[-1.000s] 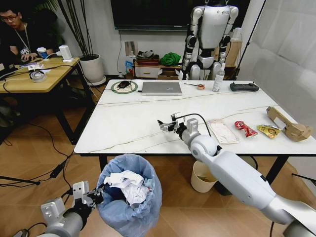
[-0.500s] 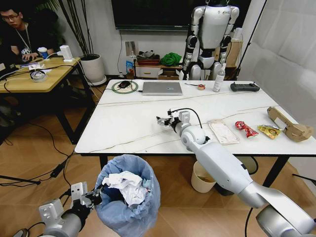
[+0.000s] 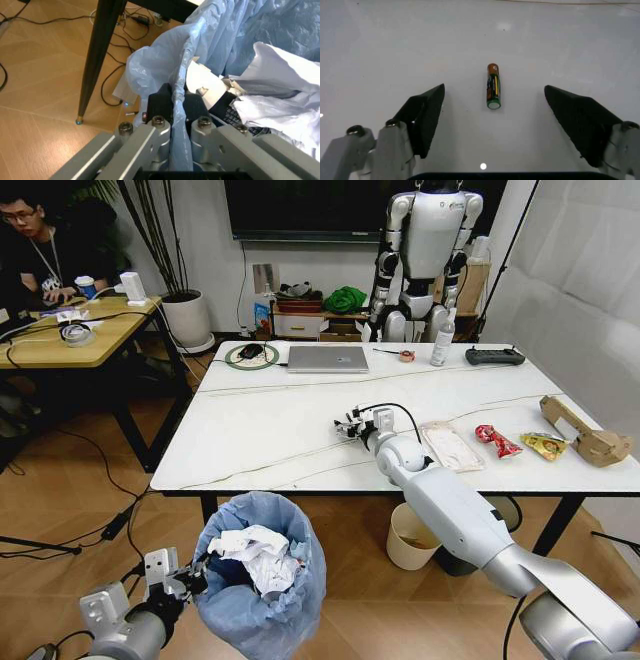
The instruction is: Pick up the trash bin and place the trash from the table into it.
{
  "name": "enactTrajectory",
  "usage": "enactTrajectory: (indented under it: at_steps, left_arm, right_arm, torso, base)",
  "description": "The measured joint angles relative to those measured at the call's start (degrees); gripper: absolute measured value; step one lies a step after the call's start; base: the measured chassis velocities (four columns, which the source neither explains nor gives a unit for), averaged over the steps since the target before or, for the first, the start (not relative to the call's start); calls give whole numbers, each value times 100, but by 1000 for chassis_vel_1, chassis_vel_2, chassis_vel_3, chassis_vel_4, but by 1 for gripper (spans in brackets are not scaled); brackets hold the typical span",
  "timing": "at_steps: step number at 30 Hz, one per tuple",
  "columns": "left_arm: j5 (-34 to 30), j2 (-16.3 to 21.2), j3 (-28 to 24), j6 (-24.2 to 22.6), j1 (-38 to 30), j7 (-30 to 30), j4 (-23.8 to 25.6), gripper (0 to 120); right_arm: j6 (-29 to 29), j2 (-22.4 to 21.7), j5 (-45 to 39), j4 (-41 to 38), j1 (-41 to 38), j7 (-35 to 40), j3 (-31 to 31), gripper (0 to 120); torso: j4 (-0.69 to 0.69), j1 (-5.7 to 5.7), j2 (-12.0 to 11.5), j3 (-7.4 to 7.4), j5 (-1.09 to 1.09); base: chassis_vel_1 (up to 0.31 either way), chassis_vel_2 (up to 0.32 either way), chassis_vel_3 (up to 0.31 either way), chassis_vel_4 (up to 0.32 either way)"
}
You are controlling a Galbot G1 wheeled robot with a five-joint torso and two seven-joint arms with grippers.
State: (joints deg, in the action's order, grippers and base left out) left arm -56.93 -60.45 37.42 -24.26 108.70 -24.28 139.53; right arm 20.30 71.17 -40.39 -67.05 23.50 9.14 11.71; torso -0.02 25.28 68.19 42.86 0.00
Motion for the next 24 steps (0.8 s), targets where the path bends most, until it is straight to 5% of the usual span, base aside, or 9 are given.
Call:
enactTrajectory:
  at_steps: [17,24]
  left_arm:
    - [0,12,-5,3,-2,0,1,0]
    - [-2,19,-11,4,-12,-1,-2,0]
  right_arm:
    - [14,-106,-4,-154,100,0,52,10]
    - [18,-123,-10,-200,113,-3,66,0]
  torso:
    - [0,0,0,-1,-1]
    - [0,0,0,-1,-1]
  base:
    - [0,0,0,0]
    - [0,0,0,0]
